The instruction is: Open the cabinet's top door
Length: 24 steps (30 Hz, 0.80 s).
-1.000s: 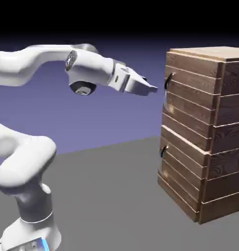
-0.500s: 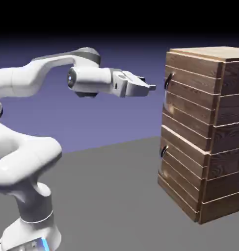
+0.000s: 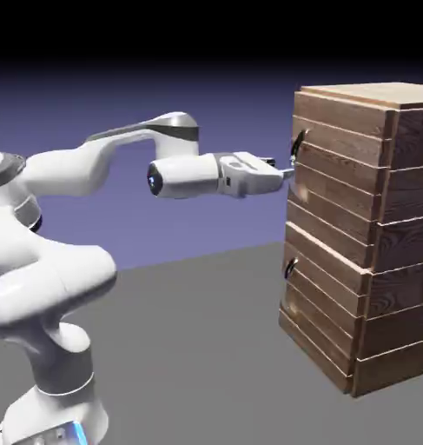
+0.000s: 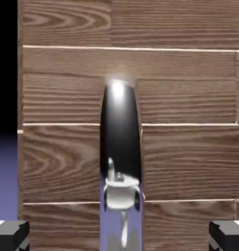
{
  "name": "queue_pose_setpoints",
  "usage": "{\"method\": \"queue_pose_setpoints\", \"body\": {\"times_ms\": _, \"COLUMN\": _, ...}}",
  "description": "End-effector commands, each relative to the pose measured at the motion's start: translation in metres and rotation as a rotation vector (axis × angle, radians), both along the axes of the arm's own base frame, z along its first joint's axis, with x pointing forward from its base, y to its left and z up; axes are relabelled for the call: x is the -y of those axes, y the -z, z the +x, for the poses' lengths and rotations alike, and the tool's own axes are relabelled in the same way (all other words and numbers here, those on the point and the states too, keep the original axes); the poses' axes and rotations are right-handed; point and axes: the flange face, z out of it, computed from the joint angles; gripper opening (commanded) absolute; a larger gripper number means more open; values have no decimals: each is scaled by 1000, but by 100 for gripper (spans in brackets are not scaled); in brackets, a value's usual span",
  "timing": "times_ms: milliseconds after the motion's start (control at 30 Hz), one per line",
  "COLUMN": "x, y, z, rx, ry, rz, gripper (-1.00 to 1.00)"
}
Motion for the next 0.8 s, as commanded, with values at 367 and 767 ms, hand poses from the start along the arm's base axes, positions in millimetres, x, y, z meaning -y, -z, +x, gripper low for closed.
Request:
{"method": "queue_pose_setpoints", "body": {"times_ms": 367, "x": 41, "y": 0, "z": -48, "rx": 0, "ry": -255, "rz": 1, "gripper": -100}}
{"method": "queue_pose_setpoints", "body": {"times_ms": 767, "x": 103, "y": 0, "z": -96, "rx": 0, "ry": -551, "rz": 1, "gripper": -100}}
